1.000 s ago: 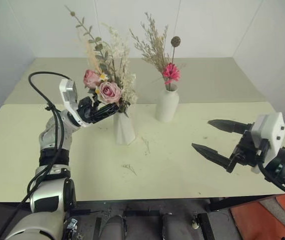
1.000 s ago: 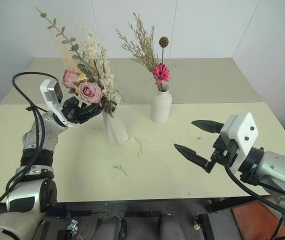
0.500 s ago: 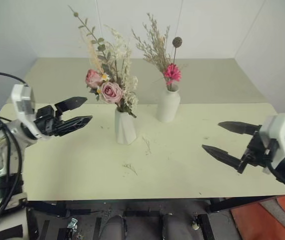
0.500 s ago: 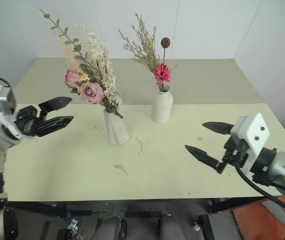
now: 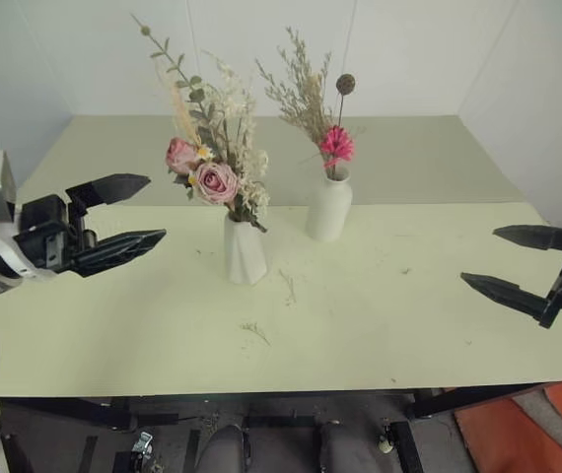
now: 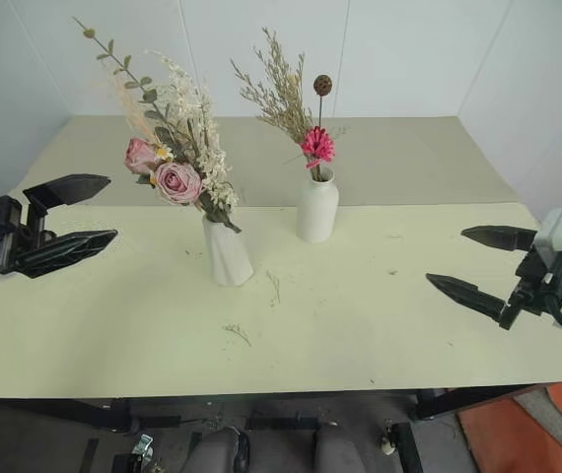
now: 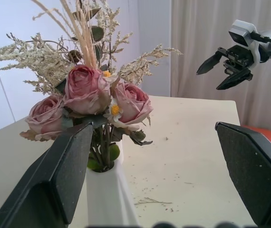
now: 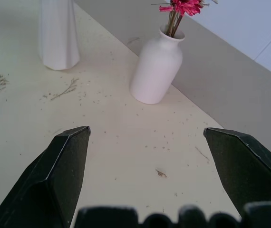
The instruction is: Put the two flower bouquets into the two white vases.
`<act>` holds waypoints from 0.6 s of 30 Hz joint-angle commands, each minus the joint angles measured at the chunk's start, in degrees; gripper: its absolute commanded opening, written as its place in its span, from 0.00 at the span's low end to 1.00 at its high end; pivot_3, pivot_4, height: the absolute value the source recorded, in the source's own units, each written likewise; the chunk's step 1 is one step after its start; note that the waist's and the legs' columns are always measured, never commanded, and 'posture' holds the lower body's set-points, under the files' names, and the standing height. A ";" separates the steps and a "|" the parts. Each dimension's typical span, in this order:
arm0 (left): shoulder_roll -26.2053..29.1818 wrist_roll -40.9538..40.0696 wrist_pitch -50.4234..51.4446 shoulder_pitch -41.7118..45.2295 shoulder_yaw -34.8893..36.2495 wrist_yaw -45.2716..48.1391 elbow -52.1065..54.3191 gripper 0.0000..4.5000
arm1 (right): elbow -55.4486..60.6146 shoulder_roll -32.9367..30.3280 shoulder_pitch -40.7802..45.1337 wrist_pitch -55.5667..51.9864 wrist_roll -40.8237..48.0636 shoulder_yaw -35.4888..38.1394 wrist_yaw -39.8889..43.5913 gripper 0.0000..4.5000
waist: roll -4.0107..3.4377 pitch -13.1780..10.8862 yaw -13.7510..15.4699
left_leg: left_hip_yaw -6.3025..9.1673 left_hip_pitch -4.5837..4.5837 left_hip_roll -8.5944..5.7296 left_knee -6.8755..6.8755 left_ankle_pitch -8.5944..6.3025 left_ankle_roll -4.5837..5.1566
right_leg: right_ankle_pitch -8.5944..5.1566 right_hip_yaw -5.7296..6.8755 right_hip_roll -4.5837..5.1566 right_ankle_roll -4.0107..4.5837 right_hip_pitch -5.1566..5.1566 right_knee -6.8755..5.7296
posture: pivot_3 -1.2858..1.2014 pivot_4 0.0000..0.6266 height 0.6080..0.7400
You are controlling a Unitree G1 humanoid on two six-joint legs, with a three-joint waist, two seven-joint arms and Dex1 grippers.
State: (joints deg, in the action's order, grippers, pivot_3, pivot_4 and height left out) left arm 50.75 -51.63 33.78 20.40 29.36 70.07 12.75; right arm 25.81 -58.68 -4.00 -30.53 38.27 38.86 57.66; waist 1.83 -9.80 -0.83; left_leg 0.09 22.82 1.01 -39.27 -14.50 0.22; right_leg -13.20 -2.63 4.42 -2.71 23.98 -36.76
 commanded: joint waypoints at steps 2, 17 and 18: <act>1.05 1.05 -1.87 0.33 -1.26 0.43 0.05 0.99 | 2.42 0.74 -2.52 0.75 -0.33 3.96 0.98 1.00 | 0.00 0.00 0.08 | 0.00 0.00 0.00 0.00 0.00 0.00 | 0.00 0.00 0.00 0.00 0.00 0.01 | 0.52 0.24 1.00; 3.97 3.37 -5.52 4.32 -4.36 7.41 -7.18 0.99 | 5.46 5.52 -3.76 1.53 -0.65 2.71 -1.83 1.00 | 0.01 0.00 -0.03 | -0.01 0.02 -0.01 0.02 0.00 0.00 | -0.01 0.00 -0.01 0.01 0.03 0.01 | 0.52 0.24 1.00; 4.46 3.34 -5.40 4.74 -4.50 8.01 -7.56 0.99 | 5.57 5.82 -3.75 1.66 -0.23 3.07 -1.65 1.00 | 0.01 0.00 0.01 | -0.02 0.01 -0.01 0.02 0.00 0.00 | -0.01 -0.01 0.00 0.01 0.03 0.00 | 0.52 0.24 1.00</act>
State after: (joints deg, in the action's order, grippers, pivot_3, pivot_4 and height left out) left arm 53.59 -47.80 28.77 23.74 24.13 76.96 4.94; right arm 29.88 -52.91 -8.09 -30.36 36.94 40.39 56.14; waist 1.84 -9.80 -0.82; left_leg 0.08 22.84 1.01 -39.25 -14.50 0.22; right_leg -13.21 -2.63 4.41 -2.71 24.00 -36.76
